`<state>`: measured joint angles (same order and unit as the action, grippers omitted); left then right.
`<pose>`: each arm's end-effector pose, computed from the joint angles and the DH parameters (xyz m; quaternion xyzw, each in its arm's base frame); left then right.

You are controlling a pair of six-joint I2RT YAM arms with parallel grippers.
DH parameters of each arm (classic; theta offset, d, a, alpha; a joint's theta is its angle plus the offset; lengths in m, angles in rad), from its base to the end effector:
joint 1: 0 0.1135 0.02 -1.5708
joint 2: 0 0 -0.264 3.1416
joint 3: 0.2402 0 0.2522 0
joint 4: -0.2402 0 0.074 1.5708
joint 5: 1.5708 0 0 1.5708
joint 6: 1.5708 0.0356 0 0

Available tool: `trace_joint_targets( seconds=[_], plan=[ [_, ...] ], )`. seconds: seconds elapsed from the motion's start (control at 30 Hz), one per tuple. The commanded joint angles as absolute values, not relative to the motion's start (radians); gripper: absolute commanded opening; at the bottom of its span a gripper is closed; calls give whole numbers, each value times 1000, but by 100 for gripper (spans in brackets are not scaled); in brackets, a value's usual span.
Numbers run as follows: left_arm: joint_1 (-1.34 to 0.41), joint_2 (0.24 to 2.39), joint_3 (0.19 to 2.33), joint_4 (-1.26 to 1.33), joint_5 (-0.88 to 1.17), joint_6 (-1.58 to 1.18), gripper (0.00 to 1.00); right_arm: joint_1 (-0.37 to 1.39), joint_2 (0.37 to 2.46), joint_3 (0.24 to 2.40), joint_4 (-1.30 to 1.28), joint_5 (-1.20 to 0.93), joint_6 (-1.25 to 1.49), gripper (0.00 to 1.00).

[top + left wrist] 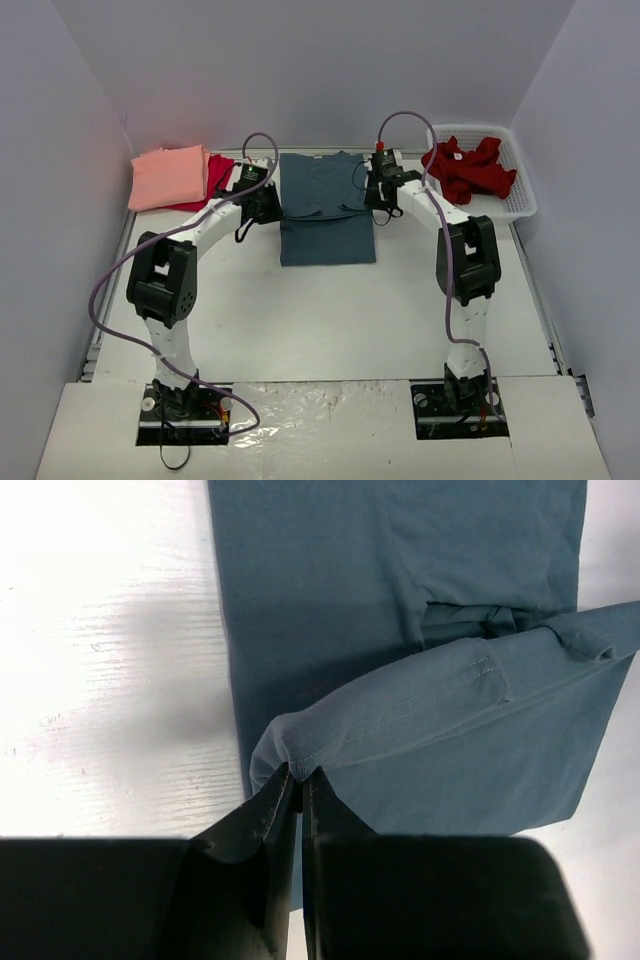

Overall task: Fold and stack the t-shirts
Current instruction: Fold the folded rectangular tshirt in 1/3 of the way

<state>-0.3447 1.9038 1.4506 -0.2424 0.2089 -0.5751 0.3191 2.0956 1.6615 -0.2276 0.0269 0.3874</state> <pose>0.4082 -0.1544 0.2399 -0.0597 0.8999 -0.2717 0.3357 0.4620 0.1516 0.2260 0.0366 0.8977 0.1405 0.4161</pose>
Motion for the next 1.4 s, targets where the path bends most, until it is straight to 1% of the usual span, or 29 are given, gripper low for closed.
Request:
trace_joint_targets(
  seconds=[0.0, 0.4, 0.47, 0.5, 0.53, 0.57, 0.6, 0.63, 0.67, 0.8, 0.97, 1.2, 1.37],
  plan=[
    [-330, 1902, 1503, -222, 213, -557, 2, 308, 2114, 1716, -232, 34, 367, 0],
    [-325, 1948, 1523, -213, 222, -557, 2, 301, 2163, 1743, -232, 23, 367, 0],
    [-325, 1951, 1526, -209, 221, -554, 21, 298, 2164, 1746, -232, 25, 370, 36],
    [-325, 1953, 1528, -207, 219, -552, 27, 298, 2164, 1747, -232, 26, 371, 46],
    [-325, 1951, 1529, -206, 216, -551, 32, 296, 2164, 1747, -232, 28, 371, 51],
    [-325, 1950, 1529, -204, 206, -551, 47, 296, 2161, 1749, -230, 31, 371, 54],
    [-324, 1947, 1531, -206, 201, -551, 53, 296, 2163, 1750, -232, 29, 371, 56],
    [-325, 1944, 1532, -206, 199, -551, 54, 295, 2158, 1756, -232, 26, 370, 59],
    [-325, 1937, 1532, -204, 199, -549, 54, 295, 2157, 1758, -232, 29, 370, 59],
    [-327, 1921, 1532, -201, 202, -542, 59, 293, 2146, 1766, -232, 20, 371, 61],
    [-331, 1879, 1496, -189, 199, -545, 60, 298, 2106, 1737, -233, 12, 374, 61],
    [-357, 1792, 1427, -193, 189, -558, 61, 307, 1991, 1634, -233, 12, 373, 62],
    [-382, 1717, 1322, -192, 172, -575, 60, 324, 1911, 1514, -233, 21, 373, 62]
  ],
)
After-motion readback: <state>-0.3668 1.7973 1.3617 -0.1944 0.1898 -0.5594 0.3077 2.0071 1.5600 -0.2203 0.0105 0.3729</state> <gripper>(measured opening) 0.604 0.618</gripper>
